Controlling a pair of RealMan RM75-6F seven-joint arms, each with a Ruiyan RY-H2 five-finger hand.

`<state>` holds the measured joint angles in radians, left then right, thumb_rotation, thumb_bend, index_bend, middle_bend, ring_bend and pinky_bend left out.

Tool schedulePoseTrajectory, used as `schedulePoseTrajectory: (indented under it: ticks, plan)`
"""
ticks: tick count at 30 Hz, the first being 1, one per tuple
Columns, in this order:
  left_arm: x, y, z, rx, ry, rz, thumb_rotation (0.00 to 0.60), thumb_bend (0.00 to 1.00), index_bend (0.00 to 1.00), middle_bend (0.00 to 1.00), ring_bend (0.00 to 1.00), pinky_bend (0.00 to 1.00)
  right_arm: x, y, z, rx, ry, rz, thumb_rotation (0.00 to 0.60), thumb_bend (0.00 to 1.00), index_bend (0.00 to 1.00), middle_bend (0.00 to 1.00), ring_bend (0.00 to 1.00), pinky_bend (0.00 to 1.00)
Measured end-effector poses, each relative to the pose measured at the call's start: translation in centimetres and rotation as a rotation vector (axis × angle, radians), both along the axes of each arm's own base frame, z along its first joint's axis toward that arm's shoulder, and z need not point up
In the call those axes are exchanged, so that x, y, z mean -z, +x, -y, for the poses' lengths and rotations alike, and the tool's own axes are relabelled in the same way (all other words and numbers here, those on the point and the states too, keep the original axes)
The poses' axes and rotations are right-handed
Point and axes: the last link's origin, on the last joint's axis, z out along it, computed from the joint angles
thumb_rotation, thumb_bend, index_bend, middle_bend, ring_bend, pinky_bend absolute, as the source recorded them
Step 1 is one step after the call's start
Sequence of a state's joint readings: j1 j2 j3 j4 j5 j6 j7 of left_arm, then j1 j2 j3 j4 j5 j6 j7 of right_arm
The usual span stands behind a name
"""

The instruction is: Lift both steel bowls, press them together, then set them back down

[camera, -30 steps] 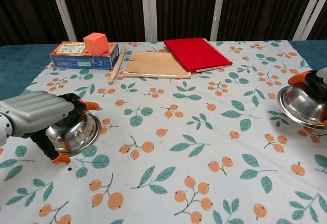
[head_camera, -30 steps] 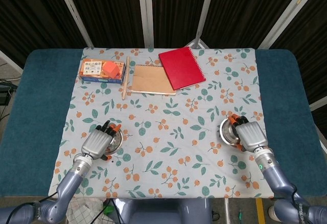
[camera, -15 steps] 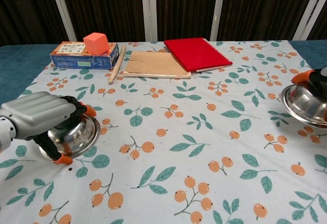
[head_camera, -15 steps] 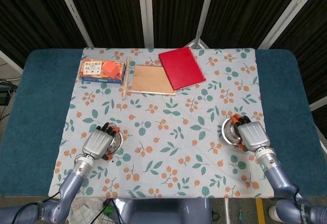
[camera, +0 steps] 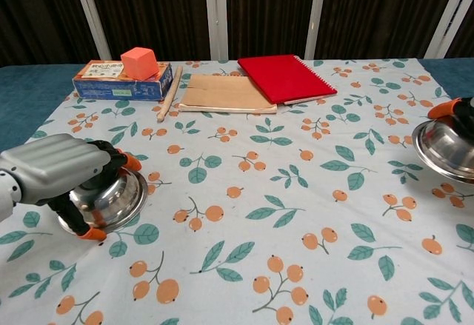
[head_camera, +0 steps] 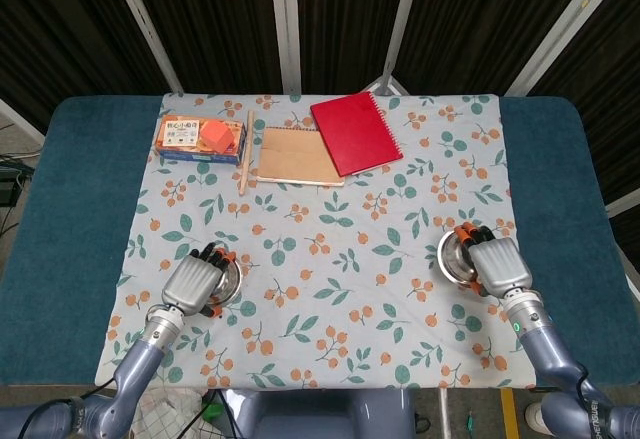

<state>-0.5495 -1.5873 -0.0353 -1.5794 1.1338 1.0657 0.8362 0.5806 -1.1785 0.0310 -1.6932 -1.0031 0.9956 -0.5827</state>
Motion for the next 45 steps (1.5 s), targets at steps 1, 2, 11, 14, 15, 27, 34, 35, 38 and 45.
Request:
schedulePoseTrajectory:
  ticks: [1, 2, 11, 14, 15, 27, 34, 35, 38, 45]
  plan:
    - [0.0, 0.0, 0.0, -0.001, 0.000, -0.001, 0.461, 0.09, 0.18, 0.23, 0.14, 0.41, 0.0, 0.0, 0.0, 0.000, -0.001, -0.002, 0.600, 0.36, 0.81, 0.75, 0.63, 0.54]
    - [0.0, -0.1, 0.0, -0.004, -0.001, -0.002, 0.464, 0.09, 0.17, 0.23, 0.14, 0.40, 0.0, 0.0, 0.0, 0.001, -0.001, -0.002, 0.600, 0.36, 0.81, 0.75, 0.63, 0.54]
    - [0.0, 0.0, -0.2, -0.001, 0.002, 0.015, 0.600, 0.17, 0.33, 0.45, 0.34, 0.59, -0.1, 0.0, 0.0, 0.006, -0.004, -0.006, 0.600, 0.36, 0.81, 0.75, 0.63, 0.54]
    - [-0.3, 0.2, -0.2, 0.012, 0.014, 0.038, 0.600, 0.19, 0.39, 0.50, 0.38, 0.63, -0.1, 0.0, 0.0, 0.005, -0.006, -0.006, 0.600, 0.36, 0.81, 0.75, 0.63, 0.54]
    - [-0.3, 0.2, -0.2, 0.012, 0.015, 0.043, 0.600, 0.20, 0.40, 0.52, 0.39, 0.64, -0.1, 0.0, 0.0, 0.005, -0.006, -0.006, 0.600, 0.36, 0.81, 0.75, 0.63, 0.54]
    - [-0.7, -0.4, -0.1, 0.022, 0.029, 0.090, 0.600, 0.29, 0.47, 0.60, 0.46, 0.73, -0.2, 0.0, -0.1, 0.009, -0.009, -0.007, 0.600, 0.36, 0.81, 0.75, 0.63, 0.54]
    - [-1.5, -0.1, -0.4, 0.046, 0.066, 0.222, 0.600, 0.31, 0.47, 0.60, 0.47, 0.73, -0.6, -0.1, -0.1, 0.012, -0.022, 0.002, 0.600, 0.36, 0.81, 0.75, 0.63, 0.54]
    - [-1.6, -0.1, -0.5, 0.046, 0.075, 0.250, 0.600, 0.31, 0.47, 0.60, 0.47, 0.73, -0.7, -0.1, -0.1, 0.012, -0.024, 0.004, 0.600, 0.36, 0.81, 0.75, 0.63, 0.54]
    - [-2.1, -0.5, -0.7, 0.039, 0.089, 0.316, 0.600, 0.31, 0.47, 0.61, 0.47, 0.73, -1.0, -0.2, 0.0, 0.012, -0.034, 0.020, 0.600, 0.36, 0.81, 0.75, 0.63, 0.54]
    - [-3.4, -1.6, -1.3, 0.019, 0.132, 0.452, 0.600, 0.32, 0.47, 0.60, 0.46, 0.73, -1.9, 0.1, 0.0, -0.003, -0.075, 0.102, 0.600, 0.36, 0.82, 0.75, 0.63, 0.54]
